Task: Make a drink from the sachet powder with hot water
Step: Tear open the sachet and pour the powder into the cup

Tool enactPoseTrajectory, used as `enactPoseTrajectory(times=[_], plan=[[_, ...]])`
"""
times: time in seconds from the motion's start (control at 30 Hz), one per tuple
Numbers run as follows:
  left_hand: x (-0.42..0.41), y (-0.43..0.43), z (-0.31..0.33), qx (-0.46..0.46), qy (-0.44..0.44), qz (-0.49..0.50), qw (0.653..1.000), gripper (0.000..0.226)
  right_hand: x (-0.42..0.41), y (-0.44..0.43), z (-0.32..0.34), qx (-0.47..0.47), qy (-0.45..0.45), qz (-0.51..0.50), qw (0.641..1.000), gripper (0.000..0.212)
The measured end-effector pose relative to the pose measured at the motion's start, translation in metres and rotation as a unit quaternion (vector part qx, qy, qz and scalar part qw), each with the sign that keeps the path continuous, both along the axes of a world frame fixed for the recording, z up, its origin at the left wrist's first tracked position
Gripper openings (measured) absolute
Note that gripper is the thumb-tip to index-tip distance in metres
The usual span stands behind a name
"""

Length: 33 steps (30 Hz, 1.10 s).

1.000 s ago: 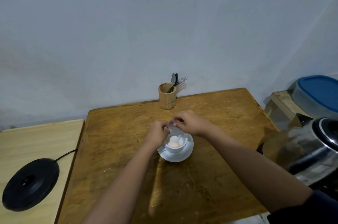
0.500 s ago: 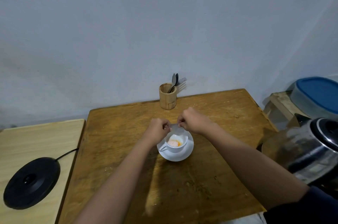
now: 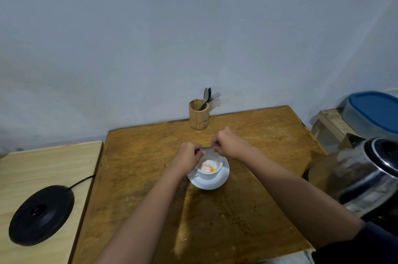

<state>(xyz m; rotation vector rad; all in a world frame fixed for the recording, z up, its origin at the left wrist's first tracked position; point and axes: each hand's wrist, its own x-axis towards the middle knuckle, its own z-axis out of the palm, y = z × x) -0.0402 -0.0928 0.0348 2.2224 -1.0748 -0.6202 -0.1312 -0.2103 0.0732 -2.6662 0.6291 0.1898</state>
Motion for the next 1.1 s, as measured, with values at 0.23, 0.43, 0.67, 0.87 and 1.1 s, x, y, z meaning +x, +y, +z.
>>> enactPoseTrajectory(times=[0.23, 0.43, 0.67, 0.87, 1.1], plan=[[0.001, -0.001, 0.005, 0.002, -0.008, 0.003, 1.000, 0.019, -0.004, 0.001, 0.002, 0.003, 0.019, -0.010, 1.000, 0.006], [0.001, -0.002, 0.006, -0.004, -0.012, 0.007, 1.000, 0.019, -0.007, 0.002, 0.001, 0.003, 0.018, -0.033, 0.999, 0.017], [0.000, 0.002, 0.004, -0.014, -0.012, 0.011, 1.000, 0.018, -0.008, 0.004, 0.002, 0.010, 0.020, -0.023, 0.999, 0.015], [-0.001, 0.005, 0.003, -0.024, -0.004, 0.008, 1.000, 0.017, -0.006, 0.002, 0.002, 0.018, 0.013, -0.027, 0.999, 0.025], [0.008, 0.041, 0.000, -0.097, 0.080, 0.084, 0.989, 0.014, 0.014, 0.028, 0.003, 0.111, -0.090, -0.038, 0.989, 0.014]])
